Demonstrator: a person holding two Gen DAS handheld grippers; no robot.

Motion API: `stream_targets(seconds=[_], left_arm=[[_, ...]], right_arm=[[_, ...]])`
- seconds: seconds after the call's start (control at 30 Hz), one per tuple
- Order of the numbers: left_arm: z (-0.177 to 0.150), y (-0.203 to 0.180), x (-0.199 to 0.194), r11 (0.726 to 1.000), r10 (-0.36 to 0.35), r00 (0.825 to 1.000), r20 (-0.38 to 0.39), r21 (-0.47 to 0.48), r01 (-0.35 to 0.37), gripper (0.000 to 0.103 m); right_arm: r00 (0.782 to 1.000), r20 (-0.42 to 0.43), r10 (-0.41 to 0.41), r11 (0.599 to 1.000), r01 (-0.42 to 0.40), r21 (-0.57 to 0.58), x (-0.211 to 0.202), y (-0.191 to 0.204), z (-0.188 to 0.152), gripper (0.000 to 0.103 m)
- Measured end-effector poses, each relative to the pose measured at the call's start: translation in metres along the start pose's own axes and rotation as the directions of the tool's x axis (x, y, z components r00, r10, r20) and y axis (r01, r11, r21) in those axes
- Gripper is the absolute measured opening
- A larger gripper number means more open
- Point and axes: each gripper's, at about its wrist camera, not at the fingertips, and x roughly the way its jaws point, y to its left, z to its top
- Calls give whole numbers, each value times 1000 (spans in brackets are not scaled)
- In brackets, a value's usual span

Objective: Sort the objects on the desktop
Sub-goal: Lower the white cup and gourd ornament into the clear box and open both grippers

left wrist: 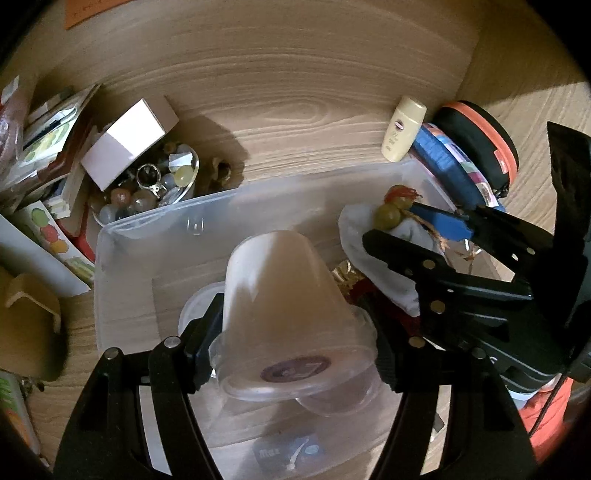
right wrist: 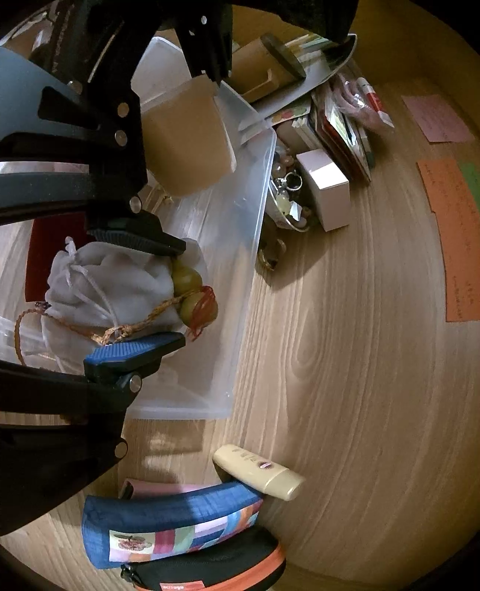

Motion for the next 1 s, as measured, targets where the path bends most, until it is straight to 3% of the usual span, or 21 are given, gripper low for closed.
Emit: stream_targets(seconds=[0.5,0.7,1.0], left_arm=[[-3,7,-7,999,45,999,19,5,-46,80],[-7,5,-16,999,54,998,46,-2,-54,89],[-10,6,-34,999,49,994,96,-4,-49,94]], right_arm=[[998,-16,53,998,-53,-15,-3,3,-1,51],[995,-34,94,995,-95,-9,-6,1,1,57],[988,-21,150,989,-150,2,-16,-1,2,74]])
